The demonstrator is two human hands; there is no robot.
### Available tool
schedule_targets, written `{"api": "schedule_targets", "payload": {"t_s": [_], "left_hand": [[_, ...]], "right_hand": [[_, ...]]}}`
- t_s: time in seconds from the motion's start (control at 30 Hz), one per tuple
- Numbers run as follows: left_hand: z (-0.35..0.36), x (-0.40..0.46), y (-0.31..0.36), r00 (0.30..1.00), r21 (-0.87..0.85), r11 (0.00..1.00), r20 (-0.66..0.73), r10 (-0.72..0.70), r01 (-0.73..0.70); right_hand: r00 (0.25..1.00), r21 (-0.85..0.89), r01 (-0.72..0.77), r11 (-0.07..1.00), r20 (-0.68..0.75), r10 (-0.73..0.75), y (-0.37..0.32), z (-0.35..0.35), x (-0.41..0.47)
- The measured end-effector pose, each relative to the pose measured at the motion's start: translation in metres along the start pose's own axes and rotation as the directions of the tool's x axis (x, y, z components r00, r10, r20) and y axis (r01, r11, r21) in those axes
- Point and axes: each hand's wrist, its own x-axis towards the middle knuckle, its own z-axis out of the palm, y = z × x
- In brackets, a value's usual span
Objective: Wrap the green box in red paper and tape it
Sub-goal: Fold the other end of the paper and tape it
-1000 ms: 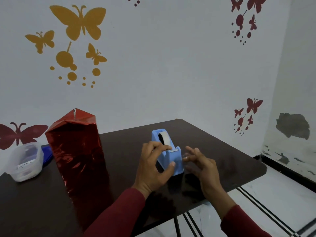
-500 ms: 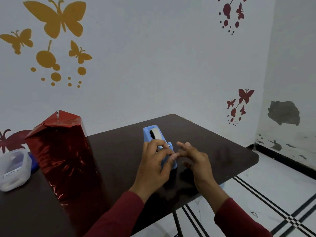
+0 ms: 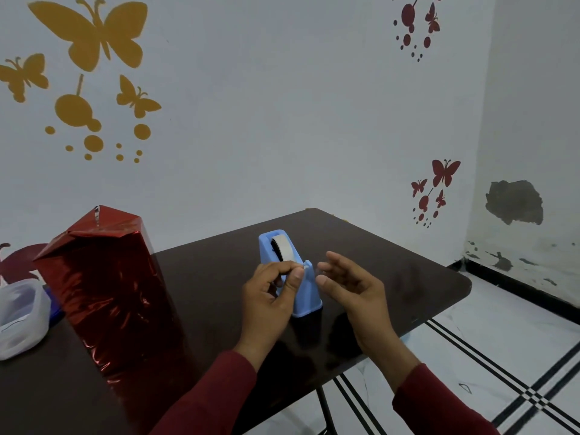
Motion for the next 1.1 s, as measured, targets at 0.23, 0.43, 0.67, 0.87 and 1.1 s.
{"api": "schedule_targets", "payload": {"t_s": [0.23, 0.43, 0.67, 0.87, 1.1], "left_hand": [[0.002, -0.001, 0.001, 0.997, -0.011, 0.998, 0.038, -0.061, 0.061], [-0.002, 0.0, 0.008, 0.998, 0.012, 0.998, -0.007, -0.06, 0.06], [-0.024, 0.005, 0.02, 0.967, -0.089, 0.979, -0.161, -0.196, 0.183], [-0.08, 0.004, 0.054, 0.978, 0.041, 0.996, -0.195, -0.067, 0.077], [-0.168, 0.026, 0.096, 0.989, 0.236, 0.969, -0.107, 0.099, -0.071]], "right_hand": [[0.999, -0.005, -0.043, 0.999, -0.018, 0.043, 0.001, 0.001, 0.002], [0.994, 0.069, -0.101, 0.992, -0.033, 0.104, -0.001, 0.001, 0.003], [0.987, 0.104, -0.132, 0.986, -0.074, 0.14, -0.011, 0.004, 0.0], [0.999, 0.095, -0.049, 0.994, -0.01, 0.05, -0.039, 0.036, 0.001], [0.971, 0.086, 0.055, 0.995, 0.229, -0.073, -0.078, 0.125, 0.007]]}}
